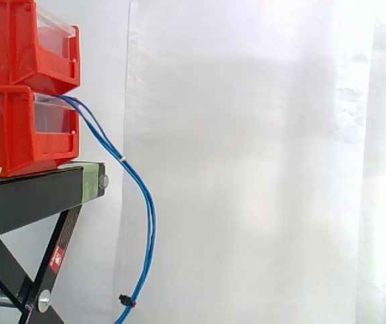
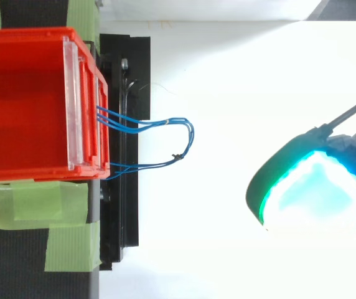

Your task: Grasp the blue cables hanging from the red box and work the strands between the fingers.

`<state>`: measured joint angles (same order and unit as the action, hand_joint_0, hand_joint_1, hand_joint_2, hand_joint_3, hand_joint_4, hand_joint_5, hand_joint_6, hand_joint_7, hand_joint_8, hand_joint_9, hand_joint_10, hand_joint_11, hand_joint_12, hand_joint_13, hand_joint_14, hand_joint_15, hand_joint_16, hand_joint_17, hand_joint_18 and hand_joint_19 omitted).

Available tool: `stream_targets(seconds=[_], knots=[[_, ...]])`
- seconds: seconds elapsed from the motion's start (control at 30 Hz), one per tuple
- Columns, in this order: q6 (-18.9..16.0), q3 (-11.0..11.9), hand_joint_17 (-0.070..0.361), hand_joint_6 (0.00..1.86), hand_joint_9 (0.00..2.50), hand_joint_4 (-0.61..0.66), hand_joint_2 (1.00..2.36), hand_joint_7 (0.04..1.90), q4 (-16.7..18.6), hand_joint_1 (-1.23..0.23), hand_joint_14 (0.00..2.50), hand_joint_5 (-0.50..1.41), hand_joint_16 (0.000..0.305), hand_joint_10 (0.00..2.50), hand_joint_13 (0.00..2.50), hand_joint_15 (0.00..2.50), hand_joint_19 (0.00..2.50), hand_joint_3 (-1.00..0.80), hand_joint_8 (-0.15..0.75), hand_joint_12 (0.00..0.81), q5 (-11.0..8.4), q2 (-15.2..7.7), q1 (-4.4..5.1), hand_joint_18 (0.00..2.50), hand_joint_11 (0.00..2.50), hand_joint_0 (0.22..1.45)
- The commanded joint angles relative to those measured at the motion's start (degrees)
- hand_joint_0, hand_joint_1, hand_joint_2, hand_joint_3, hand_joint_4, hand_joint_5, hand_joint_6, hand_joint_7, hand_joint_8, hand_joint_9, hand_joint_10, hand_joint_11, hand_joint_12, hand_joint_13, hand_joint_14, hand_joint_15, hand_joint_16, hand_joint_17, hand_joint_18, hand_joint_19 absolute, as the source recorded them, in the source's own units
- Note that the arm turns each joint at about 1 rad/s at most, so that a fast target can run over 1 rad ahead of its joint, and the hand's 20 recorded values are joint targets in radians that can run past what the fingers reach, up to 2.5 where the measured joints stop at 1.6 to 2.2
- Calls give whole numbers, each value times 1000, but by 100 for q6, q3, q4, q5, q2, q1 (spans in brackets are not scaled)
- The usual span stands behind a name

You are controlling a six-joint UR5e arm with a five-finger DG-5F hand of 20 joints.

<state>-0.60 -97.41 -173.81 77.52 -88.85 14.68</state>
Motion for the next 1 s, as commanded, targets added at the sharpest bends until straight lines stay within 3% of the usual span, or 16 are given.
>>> stream_targets(seconds=[0.0, 0.83, 0.93, 0.97], knots=[[-1, -6, 190, 8, 80, 213, 1000, 767, -39, -426, 4, -319, 84, 5, 0, 174, 48, -1000, 348, 439, 0, -1, 0, 0, 246, 754], [16, -6, 180, 8, 164, 229, 1000, 781, -276, -450, 3, -244, 80, 7, 0, 155, 42, -1000, 341, 411, 8, -63, -35, 0, 276, 760], [43, -94, 184, 8, 228, 240, 1000, 755, -276, -486, 2, -204, 82, 5, 0, 111, 0, -1000, 354, 424, 0, -63, -26, 0, 228, 760], [51, -234, 183, 8, 232, 240, 1000, 755, -250, -486, 2, -204, 81, 4, 0, 111, 0, -1000, 353, 424, -9, -63, -26, 0, 230, 761]])
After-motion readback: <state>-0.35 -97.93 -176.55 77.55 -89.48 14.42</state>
